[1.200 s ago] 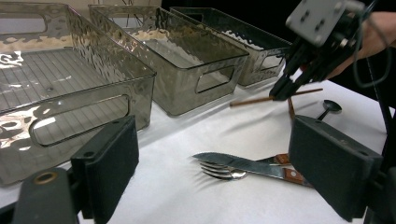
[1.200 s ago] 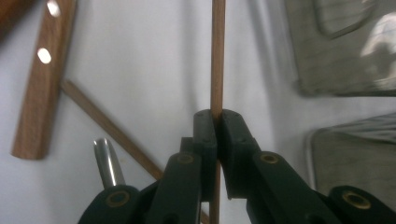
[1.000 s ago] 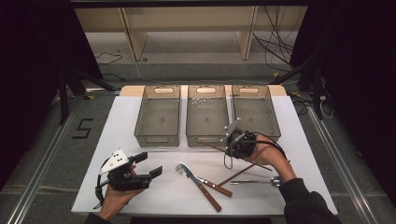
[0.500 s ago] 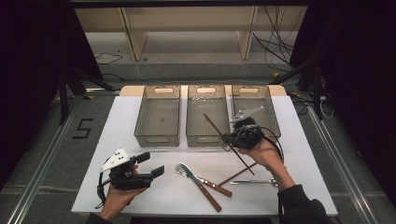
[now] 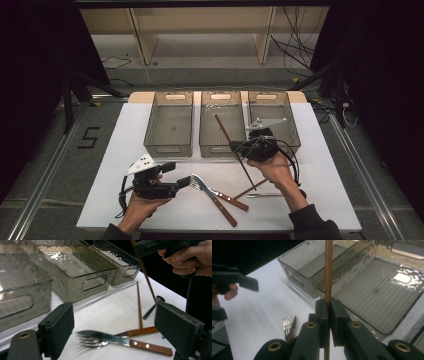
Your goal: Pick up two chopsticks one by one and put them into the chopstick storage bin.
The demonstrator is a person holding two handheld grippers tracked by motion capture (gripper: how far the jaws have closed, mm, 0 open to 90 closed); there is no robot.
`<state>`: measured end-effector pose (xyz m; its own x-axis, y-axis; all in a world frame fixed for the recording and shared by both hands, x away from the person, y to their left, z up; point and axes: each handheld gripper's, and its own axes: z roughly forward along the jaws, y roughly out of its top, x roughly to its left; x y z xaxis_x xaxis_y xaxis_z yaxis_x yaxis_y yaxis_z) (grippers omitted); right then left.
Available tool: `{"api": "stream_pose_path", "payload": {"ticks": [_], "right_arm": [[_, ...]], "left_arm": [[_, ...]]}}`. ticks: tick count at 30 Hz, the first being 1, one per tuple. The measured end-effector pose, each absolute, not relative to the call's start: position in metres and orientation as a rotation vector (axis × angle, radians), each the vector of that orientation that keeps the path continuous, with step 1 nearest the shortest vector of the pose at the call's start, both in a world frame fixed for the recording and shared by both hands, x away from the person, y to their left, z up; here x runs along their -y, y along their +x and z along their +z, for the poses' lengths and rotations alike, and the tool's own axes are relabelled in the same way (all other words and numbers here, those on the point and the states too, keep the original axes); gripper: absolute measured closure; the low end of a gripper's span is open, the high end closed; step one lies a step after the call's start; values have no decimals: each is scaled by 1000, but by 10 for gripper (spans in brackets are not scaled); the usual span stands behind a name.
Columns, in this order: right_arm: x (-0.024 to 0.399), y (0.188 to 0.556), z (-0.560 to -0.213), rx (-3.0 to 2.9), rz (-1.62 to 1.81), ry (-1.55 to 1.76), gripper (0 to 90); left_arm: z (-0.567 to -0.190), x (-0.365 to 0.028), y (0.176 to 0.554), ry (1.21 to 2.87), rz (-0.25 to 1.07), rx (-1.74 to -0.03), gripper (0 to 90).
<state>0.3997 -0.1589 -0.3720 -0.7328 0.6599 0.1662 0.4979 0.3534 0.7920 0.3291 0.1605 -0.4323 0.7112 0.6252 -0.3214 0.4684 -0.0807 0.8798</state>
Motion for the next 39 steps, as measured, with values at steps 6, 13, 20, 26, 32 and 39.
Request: {"api": "stream_pose_path", "payload": {"ticks": [6, 13, 20, 26, 32, 39], "right_arm": [[152, 394, -379, -2388, 1374, 1073, 857], [146, 387, -384, -2367, 1433, 1079, 856], [141, 382, -387, -2342, 1479, 1085, 857], [137, 380, -389, -2328, 1502, 1077, 856], [133, 378, -390, -2330, 1525, 1073, 856], [131, 377, -391, -2332, 1545, 1072, 856]], "left_arm": [[-433, -136, 338, 1749, 110, -859, 163], [-433, -114, 347, 1755, 49, -871, 182], [-434, -100, 359, 1742, -18, -883, 241], [-435, -90, 363, 1742, -62, -896, 292], [-434, -79, 367, 1760, -71, -895, 349], [-434, -73, 369, 1757, -87, -904, 433]]}}
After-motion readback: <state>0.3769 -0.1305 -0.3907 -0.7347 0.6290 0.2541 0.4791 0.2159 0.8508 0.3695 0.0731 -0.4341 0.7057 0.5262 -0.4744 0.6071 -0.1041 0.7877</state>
